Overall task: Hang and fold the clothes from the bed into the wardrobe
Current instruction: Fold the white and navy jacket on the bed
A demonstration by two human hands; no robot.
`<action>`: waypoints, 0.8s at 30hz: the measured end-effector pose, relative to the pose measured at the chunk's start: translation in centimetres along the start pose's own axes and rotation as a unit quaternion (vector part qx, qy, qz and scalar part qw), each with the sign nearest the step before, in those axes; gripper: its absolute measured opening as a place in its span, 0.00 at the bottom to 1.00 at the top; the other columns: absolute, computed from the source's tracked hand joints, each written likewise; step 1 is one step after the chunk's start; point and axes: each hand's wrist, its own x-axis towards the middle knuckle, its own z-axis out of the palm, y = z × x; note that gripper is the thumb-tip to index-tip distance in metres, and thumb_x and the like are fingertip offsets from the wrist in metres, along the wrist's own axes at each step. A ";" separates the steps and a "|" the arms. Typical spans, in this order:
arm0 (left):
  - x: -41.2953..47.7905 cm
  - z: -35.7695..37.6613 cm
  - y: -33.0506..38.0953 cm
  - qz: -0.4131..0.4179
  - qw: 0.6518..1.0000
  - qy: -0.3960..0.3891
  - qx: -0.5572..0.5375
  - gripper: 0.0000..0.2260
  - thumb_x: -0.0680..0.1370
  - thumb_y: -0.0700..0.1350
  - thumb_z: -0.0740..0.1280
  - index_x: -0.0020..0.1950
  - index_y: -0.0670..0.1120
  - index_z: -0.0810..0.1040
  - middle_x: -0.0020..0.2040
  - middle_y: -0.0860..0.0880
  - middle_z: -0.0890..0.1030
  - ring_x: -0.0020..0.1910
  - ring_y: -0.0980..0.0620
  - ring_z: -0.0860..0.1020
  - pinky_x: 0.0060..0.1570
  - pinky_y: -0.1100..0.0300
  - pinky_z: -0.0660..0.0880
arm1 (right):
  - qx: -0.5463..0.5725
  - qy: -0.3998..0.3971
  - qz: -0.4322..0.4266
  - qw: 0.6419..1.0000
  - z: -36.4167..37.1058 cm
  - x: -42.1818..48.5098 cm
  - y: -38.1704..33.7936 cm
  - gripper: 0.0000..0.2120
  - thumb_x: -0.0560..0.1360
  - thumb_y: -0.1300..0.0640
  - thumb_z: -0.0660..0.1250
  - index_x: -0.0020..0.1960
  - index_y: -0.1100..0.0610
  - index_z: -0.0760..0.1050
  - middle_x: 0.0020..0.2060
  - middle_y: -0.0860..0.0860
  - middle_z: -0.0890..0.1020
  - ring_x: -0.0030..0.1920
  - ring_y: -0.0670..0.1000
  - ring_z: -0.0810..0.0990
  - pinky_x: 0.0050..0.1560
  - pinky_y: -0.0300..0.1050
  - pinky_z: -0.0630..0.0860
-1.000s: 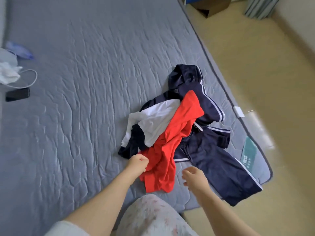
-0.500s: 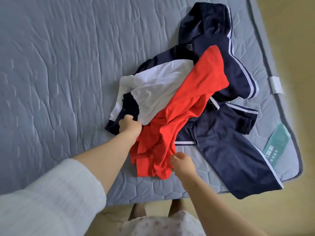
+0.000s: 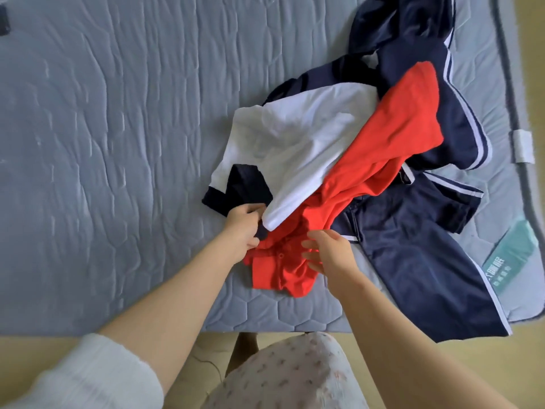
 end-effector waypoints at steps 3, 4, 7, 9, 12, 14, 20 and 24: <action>-4.4 -1.1 -0.7 0.021 0.997 -0.015 0.067 0.10 0.79 0.39 0.58 0.51 0.45 0.79 0.38 0.46 0.75 0.27 0.52 0.64 0.18 0.69 0.56 | 0.068 -0.033 0.004 0.997 0.4 -2.9 -1.0 0.09 0.78 0.49 0.60 0.44 0.53 0.73 0.40 0.51 0.80 0.37 0.50 0.77 0.37 0.43 0.72; -5.8 -1.5 -0.8 0.041 0.991 -0.023 0.123 0.11 0.79 0.39 0.58 0.49 0.46 0.79 0.38 0.47 0.75 0.29 0.52 0.66 0.20 0.68 0.60 | 0.102 -0.051 0.009 0.993 0.5 -4.0 -1.5 0.11 0.78 0.46 0.59 0.45 0.51 0.73 0.42 0.51 0.80 0.40 0.51 0.79 0.38 0.44 0.73; -10.3 -2.6 -0.3 0.102 0.960 -0.080 0.248 0.11 0.79 0.39 0.57 0.46 0.50 0.78 0.38 0.49 0.77 0.33 0.52 0.71 0.28 0.64 0.68 | 0.192 -0.069 0.004 0.979 0.3 -7.7 -2.9 0.11 0.78 0.46 0.60 0.50 0.53 0.73 0.43 0.52 0.80 0.42 0.52 0.80 0.39 0.46 0.76; -13.1 -3.6 0.3 0.124 0.948 -0.114 0.271 0.12 0.79 0.39 0.55 0.47 0.50 0.77 0.39 0.48 0.76 0.32 0.53 0.70 0.24 0.66 0.67 | 0.202 -0.037 -0.029 0.978 0.1 -10.3 -3.7 0.05 0.77 0.57 0.63 0.50 0.57 0.70 0.39 0.53 0.75 0.39 0.52 0.78 0.35 0.45 0.77; -16.4 -5.7 0.8 0.145 0.942 -0.140 0.269 0.13 0.79 0.40 0.55 0.47 0.53 0.77 0.43 0.47 0.75 0.35 0.52 0.69 0.26 0.65 0.65 | 0.195 -0.002 -0.084 0.977 0.4 -13.7 -4.4 0.10 0.75 0.70 0.60 0.40 0.58 0.66 0.34 0.54 0.69 0.35 0.51 0.71 0.29 0.40 0.75; -18.2 -7.2 0.6 0.150 0.947 -0.141 0.246 0.09 0.79 0.44 0.58 0.51 0.54 0.77 0.47 0.49 0.76 0.38 0.53 0.72 0.27 0.66 0.67 | 0.193 -0.007 -0.122 0.974 0.6 -16.1 -4.6 0.15 0.73 0.74 0.56 0.35 0.57 0.62 0.32 0.54 0.66 0.33 0.51 0.68 0.30 0.41 0.72; -21.6 -10.4 0.5 0.188 0.973 -0.014 0.135 0.15 0.79 0.47 0.61 0.65 0.46 0.68 0.58 0.44 0.75 0.54 0.45 0.74 0.40 0.60 0.72 | 0.103 -0.084 -0.244 0.960 2.0 -23.2 -4.7 0.13 0.70 0.74 0.53 0.39 0.61 0.72 0.28 0.53 0.73 0.27 0.48 0.73 0.27 0.38 0.68; -24.2 -11.2 2.3 0.124 0.991 -0.054 -0.020 0.18 0.79 0.57 0.58 0.60 0.45 0.73 0.53 0.44 0.77 0.49 0.44 0.75 0.47 0.53 0.72 | 0.050 -0.101 -0.293 0.949 2.9 -27.6 -5.9 0.11 0.67 0.71 0.59 0.31 0.60 0.75 0.25 0.52 0.73 0.26 0.48 0.72 0.28 0.35 0.68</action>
